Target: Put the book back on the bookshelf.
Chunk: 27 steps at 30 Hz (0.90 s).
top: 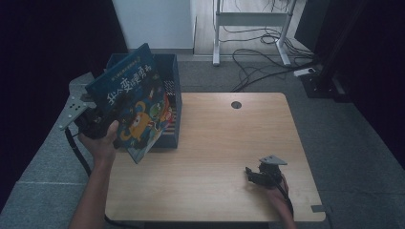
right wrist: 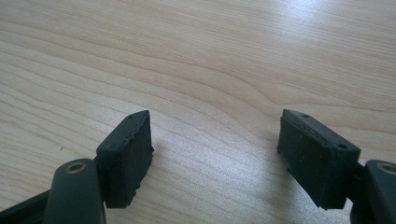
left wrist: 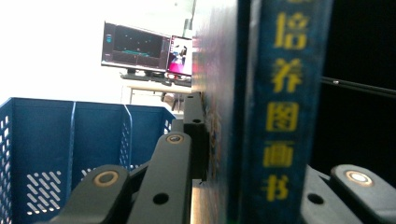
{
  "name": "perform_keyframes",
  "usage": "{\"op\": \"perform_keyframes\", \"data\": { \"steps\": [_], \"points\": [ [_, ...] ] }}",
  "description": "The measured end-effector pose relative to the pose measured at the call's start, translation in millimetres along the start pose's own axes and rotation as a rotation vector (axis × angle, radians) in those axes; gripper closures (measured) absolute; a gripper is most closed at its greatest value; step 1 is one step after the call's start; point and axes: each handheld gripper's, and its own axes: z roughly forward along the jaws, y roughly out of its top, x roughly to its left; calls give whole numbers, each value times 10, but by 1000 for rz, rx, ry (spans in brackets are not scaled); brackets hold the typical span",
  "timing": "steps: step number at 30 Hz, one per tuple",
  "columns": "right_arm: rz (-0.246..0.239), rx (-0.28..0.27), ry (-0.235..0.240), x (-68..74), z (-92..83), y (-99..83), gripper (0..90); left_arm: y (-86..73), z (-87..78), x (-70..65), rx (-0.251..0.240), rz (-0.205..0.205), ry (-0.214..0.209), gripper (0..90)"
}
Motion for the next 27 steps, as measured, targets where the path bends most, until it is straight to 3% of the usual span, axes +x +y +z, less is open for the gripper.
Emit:
{"op": "perform_keyframes", "data": {
  "steps": [8,27],
  "points": [
    [2,-1,2,-3,0,0,254,31,113,35,12,33,32,815],
    [-2,1,-1,1,0,0,255,-29,301,85,28,37,80,815]
  ]
}}
